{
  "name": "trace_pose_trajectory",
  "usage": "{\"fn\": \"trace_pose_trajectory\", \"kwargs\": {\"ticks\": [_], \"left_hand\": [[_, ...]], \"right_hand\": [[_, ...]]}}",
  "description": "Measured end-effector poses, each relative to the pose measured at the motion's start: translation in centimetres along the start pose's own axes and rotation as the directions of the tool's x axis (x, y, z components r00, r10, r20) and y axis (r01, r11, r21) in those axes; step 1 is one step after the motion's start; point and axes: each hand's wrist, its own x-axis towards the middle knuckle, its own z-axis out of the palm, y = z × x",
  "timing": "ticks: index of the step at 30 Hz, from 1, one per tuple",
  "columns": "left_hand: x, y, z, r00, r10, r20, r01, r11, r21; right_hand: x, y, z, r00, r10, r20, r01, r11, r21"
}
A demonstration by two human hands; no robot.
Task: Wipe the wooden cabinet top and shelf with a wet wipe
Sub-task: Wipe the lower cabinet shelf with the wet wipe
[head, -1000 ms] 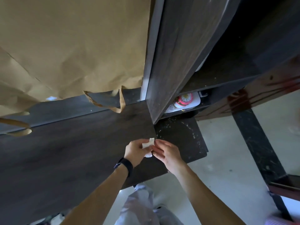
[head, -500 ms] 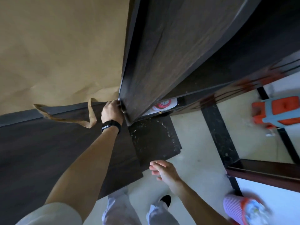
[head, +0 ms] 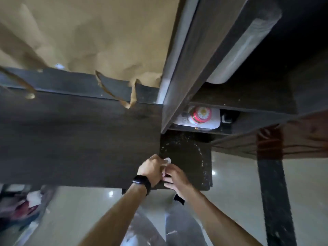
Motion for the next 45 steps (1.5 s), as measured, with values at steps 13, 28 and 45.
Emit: {"fn": "trace_pose_trajectory", "kwargs": {"ticks": [13,28,45], "left_hand": [[-10.4,2.3,5.5,0.859,-0.32,-0.399,0.274,0.947,-0.169],[-3.5,-4.3,9.0,0.823,0.08,-0.562,0.196,0.889,0.414],[-3.0,-5.2,9.2,0.813,0.139,-0.566,0.169,0.873,0.458]], "right_hand": [[0.8,3.5,-8.1,0.972,-0.233,0.017,0.21,0.842,-0.496],[17.8,-3.3,-2.8,0.62,-0.769,0.154,0.499,0.235,-0.834],[10.8,12.2,-4.5,0.669,-0.727,0.154,0.555,0.351,-0.755]]}}
